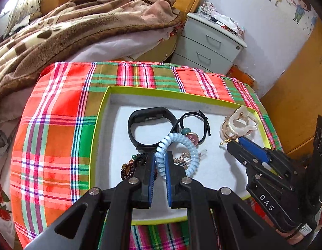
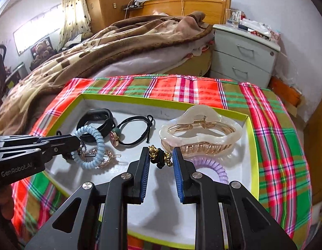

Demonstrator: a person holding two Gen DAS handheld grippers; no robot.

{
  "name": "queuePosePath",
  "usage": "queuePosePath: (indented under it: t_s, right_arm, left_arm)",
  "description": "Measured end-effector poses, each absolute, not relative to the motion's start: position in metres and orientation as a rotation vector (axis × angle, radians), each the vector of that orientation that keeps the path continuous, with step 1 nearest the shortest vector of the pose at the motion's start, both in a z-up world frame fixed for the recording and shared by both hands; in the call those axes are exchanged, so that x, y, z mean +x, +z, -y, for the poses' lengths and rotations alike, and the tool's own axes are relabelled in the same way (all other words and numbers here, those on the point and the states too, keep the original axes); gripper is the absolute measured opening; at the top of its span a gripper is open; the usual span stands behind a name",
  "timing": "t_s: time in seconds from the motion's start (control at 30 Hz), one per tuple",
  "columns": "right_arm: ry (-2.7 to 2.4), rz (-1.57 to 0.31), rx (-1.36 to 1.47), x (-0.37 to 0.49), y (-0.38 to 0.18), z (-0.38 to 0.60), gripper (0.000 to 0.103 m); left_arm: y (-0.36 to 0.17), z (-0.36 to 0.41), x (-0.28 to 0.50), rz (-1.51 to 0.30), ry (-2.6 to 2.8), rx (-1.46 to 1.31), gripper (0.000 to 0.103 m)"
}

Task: Organize jewelry
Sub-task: 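Open the left tool to drop the blue hair tie while the right tool releases the clip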

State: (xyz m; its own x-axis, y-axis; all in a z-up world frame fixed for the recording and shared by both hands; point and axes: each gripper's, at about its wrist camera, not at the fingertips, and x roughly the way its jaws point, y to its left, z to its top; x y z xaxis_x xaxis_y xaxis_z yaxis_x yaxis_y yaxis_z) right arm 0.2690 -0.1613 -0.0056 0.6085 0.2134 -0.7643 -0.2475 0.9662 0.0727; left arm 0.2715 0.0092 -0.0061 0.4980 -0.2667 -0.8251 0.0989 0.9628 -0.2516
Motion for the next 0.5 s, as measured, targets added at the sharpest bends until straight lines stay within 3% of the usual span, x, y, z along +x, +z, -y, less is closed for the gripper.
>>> queuePosePath:
  t_s: [0.5]
  right_arm:
    - [0.254,-0.879,-0.072,0.2709,-0.0107,0.1545,0.023]
  left_arm:
    - [-0.0118,-0.0041,0.2715,-1.043,-0.191,-0.146,0.011]
